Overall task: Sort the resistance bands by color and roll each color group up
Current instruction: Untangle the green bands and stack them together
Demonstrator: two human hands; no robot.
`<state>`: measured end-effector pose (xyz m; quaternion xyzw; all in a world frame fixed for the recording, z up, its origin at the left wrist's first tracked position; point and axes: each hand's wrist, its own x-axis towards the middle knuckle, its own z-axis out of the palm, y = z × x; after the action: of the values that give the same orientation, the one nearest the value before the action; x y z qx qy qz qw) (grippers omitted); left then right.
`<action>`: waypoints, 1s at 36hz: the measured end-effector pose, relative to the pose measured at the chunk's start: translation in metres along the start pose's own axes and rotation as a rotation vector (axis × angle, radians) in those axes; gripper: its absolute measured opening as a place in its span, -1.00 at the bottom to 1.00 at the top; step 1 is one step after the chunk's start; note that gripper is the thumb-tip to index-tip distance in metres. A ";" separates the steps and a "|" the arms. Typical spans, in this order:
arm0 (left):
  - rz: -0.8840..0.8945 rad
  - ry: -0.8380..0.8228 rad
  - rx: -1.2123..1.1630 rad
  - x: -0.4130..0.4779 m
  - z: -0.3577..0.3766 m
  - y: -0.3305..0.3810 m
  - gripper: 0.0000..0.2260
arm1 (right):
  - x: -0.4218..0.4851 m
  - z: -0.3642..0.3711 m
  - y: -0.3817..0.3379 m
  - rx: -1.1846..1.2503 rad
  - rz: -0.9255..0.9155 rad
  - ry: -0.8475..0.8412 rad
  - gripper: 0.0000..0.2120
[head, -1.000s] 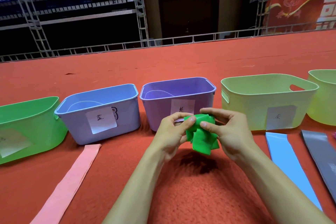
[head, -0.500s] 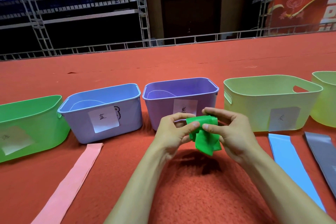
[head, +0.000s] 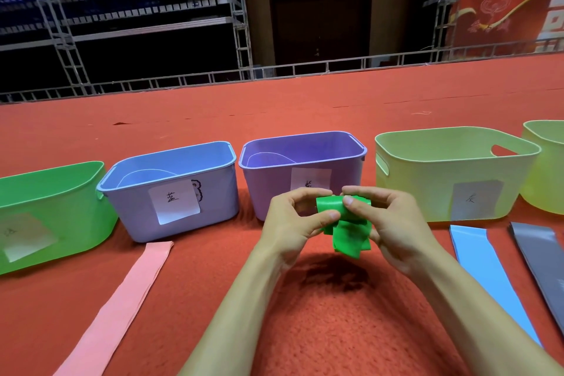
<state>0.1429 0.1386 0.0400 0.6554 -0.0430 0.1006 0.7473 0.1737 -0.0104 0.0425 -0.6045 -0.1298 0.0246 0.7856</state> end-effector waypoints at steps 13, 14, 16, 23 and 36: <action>0.164 -0.015 0.060 0.000 -0.001 0.000 -0.70 | 0.001 -0.004 0.000 -0.106 -0.081 -0.059 -0.79; 0.170 -0.017 0.057 0.000 -0.002 0.001 -0.70 | 0.001 -0.004 0.000 -0.105 -0.081 -0.062 -0.79; 0.177 -0.019 0.055 0.000 -0.002 0.000 -0.69 | 0.001 -0.004 0.000 -0.106 -0.080 -0.067 -0.78; 0.201 -0.034 0.075 0.001 -0.004 -0.004 -0.68 | 0.001 -0.008 -0.001 -0.125 -0.085 -0.114 -0.77; 0.112 -0.141 -0.070 0.002 -0.004 -0.007 -0.65 | 0.002 -0.012 -0.002 -0.067 -0.134 -0.129 -0.70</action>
<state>0.1463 0.1416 0.0334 0.6310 -0.1358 0.0944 0.7579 0.1785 -0.0216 0.0416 -0.6175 -0.2210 0.0068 0.7549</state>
